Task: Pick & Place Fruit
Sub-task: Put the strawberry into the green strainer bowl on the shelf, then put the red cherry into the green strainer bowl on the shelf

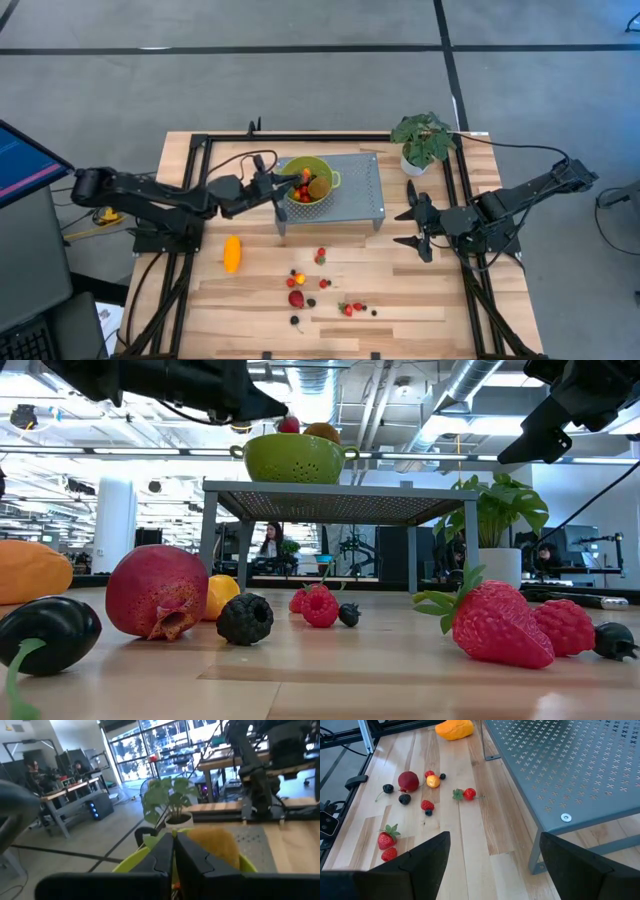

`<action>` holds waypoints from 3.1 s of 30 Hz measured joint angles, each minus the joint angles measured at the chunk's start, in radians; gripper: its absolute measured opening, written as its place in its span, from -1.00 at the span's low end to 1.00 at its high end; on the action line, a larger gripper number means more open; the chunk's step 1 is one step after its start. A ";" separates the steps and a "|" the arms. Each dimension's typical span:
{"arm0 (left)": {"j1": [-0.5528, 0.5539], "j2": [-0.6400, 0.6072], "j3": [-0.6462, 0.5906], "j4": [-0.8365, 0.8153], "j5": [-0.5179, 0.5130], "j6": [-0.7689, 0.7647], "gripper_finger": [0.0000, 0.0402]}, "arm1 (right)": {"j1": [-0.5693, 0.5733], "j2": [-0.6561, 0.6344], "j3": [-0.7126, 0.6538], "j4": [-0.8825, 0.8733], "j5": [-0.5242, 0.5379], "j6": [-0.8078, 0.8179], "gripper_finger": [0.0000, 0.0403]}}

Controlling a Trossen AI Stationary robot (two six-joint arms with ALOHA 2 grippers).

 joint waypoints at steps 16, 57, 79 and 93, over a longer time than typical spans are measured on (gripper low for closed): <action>-0.011 0.018 0.000 0.002 0.000 0.000 -0.73 | 0.000 0.000 0.000 0.000 0.000 0.000 0.50; -0.570 0.326 0.000 -0.132 0.167 -0.116 0.18 | 0.000 0.000 0.000 0.000 0.000 0.000 0.50; -0.570 0.389 0.000 -0.328 0.167 -0.213 0.04 | 0.000 0.000 0.000 0.000 0.000 0.000 0.50; -0.569 0.477 0.000 -0.329 0.167 -0.210 -0.01 | 0.000 0.000 0.000 0.000 0.000 0.000 0.50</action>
